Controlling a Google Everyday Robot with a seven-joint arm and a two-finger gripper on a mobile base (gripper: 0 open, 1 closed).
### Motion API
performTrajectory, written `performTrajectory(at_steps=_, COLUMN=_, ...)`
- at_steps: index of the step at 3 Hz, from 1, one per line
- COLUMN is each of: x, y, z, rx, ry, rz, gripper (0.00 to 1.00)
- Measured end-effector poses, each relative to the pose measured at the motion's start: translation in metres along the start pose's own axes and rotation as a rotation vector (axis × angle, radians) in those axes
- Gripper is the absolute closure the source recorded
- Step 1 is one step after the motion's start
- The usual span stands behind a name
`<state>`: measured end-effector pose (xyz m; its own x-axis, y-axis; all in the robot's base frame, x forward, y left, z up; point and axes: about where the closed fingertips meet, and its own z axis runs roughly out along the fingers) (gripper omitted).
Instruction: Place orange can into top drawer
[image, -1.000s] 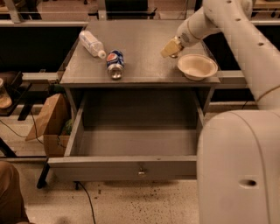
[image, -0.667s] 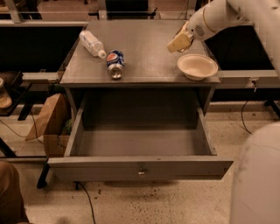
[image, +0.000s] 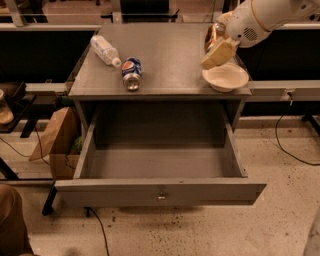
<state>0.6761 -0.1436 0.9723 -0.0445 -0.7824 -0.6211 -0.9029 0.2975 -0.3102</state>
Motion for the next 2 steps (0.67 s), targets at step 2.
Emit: performTrajectory(at_steps=2, x=0.007, y=0.051, z=0.006, rx=-0.232, ry=0.08, rz=-0.143, gripper=1.0)
